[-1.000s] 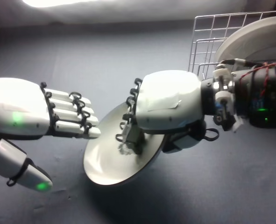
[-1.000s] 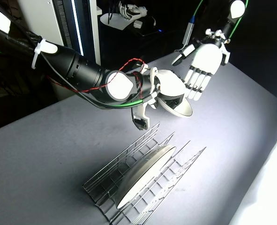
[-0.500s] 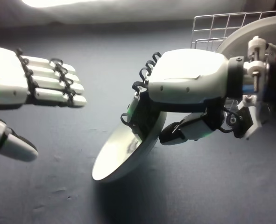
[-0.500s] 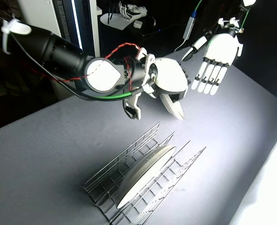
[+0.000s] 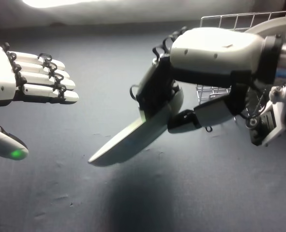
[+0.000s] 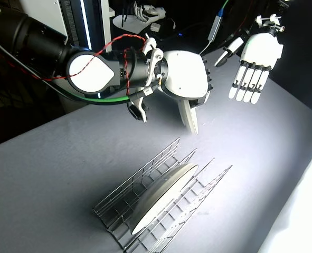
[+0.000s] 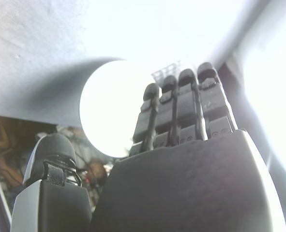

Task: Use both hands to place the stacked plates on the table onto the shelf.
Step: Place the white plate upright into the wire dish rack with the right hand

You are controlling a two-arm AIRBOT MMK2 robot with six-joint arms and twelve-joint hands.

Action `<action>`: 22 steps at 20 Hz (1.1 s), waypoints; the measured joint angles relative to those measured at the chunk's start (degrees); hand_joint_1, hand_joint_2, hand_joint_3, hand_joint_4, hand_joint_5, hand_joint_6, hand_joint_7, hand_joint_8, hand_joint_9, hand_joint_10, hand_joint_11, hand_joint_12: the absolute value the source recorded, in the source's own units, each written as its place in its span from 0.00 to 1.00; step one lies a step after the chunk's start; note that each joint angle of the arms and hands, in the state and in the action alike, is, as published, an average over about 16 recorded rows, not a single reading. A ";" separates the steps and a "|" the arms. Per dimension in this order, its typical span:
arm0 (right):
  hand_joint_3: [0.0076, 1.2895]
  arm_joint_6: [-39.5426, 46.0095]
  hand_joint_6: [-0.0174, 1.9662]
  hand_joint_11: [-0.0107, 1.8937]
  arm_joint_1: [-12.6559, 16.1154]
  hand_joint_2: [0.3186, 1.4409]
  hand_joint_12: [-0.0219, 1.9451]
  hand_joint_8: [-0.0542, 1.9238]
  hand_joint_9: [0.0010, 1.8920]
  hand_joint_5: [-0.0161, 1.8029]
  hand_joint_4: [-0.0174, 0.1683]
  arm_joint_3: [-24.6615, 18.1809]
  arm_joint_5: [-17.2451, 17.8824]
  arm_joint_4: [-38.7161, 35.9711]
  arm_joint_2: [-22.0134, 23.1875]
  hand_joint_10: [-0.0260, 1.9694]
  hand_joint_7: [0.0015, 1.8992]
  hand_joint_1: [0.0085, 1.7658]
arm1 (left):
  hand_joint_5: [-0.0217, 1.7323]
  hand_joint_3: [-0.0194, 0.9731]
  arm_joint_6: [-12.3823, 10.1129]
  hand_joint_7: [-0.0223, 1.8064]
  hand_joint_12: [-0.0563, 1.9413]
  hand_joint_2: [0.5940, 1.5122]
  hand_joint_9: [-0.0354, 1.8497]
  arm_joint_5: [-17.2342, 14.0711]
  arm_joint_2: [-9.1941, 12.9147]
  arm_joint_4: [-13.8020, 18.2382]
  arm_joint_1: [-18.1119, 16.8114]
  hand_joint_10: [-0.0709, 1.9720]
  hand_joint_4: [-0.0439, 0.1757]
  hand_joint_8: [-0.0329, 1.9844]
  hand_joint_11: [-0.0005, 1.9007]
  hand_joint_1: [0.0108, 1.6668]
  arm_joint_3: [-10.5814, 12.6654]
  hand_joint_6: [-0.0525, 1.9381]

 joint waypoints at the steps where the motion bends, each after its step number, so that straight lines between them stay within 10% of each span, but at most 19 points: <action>1: 0.00 0.06 0.36 0.51 0.37 0.58 0.52 0.30 0.58 0.58 0.07 -0.45 -0.24 1.25 0.52 0.46 0.63 0.80 | 0.04 0.04 -0.02 0.03 0.03 0.58 0.03 -0.06 0.00 0.04 0.00 0.04 0.19 0.02 0.01 0.01 0.17 0.03; 22: 0.00 3.67 0.33 0.51 8.62 0.58 0.54 0.28 0.58 0.57 0.07 -7.40 -11.94 25.75 9.97 0.48 0.63 0.80 | 0.03 0.04 -0.15 0.02 0.03 0.59 0.03 -1.67 -2.21 0.82 5.58 0.04 0.19 0.02 0.01 0.01 10.47 0.03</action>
